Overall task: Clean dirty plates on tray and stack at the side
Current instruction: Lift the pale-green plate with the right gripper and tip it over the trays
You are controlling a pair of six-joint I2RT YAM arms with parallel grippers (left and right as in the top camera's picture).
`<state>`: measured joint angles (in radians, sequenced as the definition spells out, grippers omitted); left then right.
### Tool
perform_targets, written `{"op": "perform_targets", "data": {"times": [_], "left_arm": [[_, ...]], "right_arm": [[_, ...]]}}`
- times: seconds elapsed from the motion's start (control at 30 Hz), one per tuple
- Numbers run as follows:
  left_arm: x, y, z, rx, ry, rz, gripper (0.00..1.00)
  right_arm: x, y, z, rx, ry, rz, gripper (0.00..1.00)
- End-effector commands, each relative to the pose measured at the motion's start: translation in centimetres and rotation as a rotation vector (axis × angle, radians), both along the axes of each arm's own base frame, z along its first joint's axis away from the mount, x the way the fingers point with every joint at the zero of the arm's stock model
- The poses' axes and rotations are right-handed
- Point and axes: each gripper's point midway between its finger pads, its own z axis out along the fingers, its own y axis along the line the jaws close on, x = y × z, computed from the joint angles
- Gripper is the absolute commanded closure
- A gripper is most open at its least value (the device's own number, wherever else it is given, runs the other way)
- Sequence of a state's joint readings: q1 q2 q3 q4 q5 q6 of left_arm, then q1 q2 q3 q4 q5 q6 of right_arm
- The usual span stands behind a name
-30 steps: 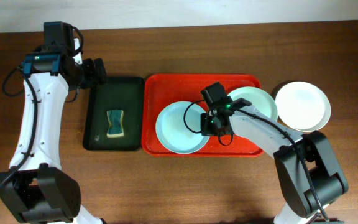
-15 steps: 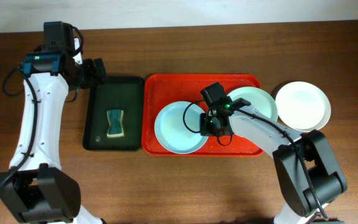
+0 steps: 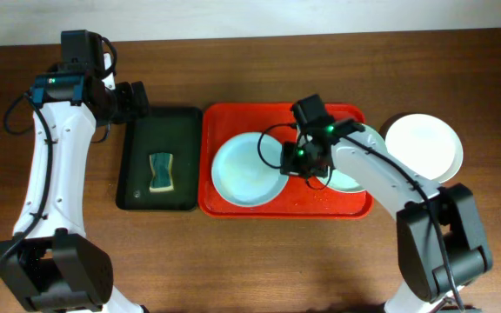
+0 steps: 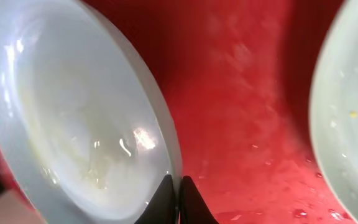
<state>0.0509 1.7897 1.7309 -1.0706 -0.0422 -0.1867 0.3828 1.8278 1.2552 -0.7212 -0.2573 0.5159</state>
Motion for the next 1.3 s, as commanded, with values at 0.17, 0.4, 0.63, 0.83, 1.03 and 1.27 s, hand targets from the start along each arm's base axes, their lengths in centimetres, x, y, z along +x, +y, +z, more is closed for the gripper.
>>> {"op": "perform_targets", "data": {"times": [0.17,0.4,0.63,0.83,1.03,1.27], "left_arm": [[0.1,0.0,0.6,0.005,-0.016,0.006,0.00],[0.1,0.0,0.6,0.005,-0.016,0.006,0.00],[0.1,0.0,0.6,0.005,-0.016,0.006,0.01],[0.1,0.0,0.6,0.005,-0.016,0.006,0.01],[0.1,0.0,0.6,0.005,-0.016,0.006,0.01],[0.1,0.0,0.6,0.005,-0.016,0.006,0.01]], "right_arm": [[0.8,2.6,4.0,0.156,-0.041,0.044,0.96],[2.0,4.0,4.9,0.201,-0.116,0.073,0.96],[4.9,5.6,7.3,0.301,-0.264,0.098,0.96],[6.5,5.4,7.9,0.283,-0.340,0.080,0.96],[7.4,1.8,6.1,0.072,-0.356,-0.023,0.96],[8.9,-2.4,5.6,-0.155,-0.425,-0.135,0.96]]}}
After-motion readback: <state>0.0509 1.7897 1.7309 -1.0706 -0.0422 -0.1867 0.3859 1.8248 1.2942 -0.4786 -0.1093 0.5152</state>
